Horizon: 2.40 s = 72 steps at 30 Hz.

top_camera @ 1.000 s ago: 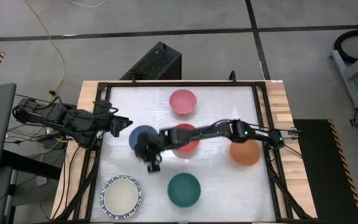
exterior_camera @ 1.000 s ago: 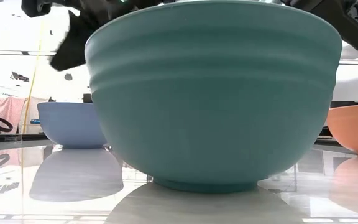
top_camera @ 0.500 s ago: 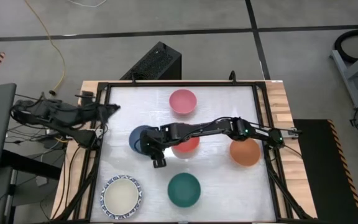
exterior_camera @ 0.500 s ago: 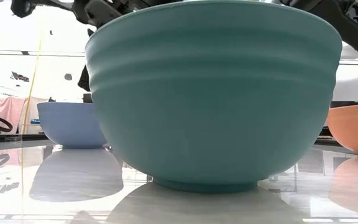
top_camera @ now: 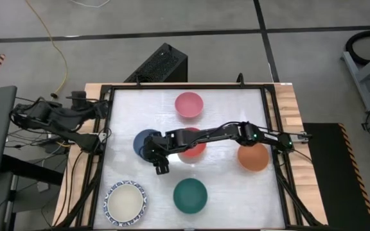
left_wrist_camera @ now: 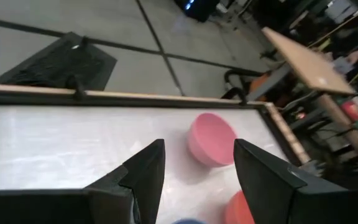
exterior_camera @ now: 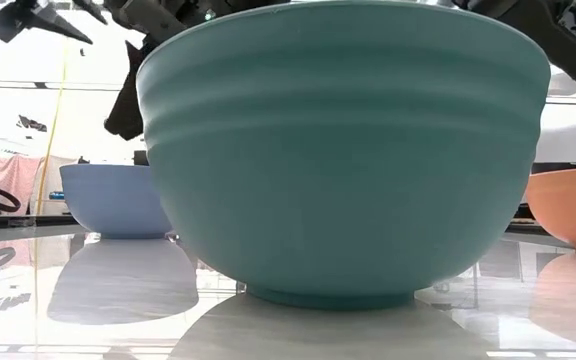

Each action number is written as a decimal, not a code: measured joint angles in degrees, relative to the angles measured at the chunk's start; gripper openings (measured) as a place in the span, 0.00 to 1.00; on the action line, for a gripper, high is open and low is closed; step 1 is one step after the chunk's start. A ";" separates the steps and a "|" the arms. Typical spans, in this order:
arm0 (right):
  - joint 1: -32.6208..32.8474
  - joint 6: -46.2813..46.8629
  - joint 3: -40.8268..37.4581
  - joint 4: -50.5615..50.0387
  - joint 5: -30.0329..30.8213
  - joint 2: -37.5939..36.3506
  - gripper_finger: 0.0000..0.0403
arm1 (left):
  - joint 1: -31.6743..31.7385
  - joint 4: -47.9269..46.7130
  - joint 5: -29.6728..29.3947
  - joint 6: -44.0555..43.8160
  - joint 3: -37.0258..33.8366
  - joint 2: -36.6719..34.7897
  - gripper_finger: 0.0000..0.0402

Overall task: Nest bowls inside each other
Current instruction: Stack the blue bowl on top of the white bowl

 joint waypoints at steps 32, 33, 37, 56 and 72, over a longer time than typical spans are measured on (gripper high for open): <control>3.25 -16.18 1.30 3.03 4.01 2.74 0.02 | 0.00 -7.22 3.88 -5.36 -0.04 0.05 0.45; 3.85 -19.65 1.30 3.10 3.98 2.74 0.02 | 0.00 -7.22 3.90 -5.35 -0.04 0.05 0.45; 6.52 -31.98 1.30 6.50 4.25 2.76 0.02 | 0.00 -7.22 3.91 -5.35 -0.04 0.05 0.45; 12.72 -56.81 1.28 21.58 -8.84 1.74 0.02 | 0.00 -7.16 4.91 -6.49 -0.04 0.05 0.45; 13.15 -56.22 1.28 17.84 -20.22 2.02 0.02 | 0.00 -7.15 5.61 -7.06 -0.04 0.05 0.45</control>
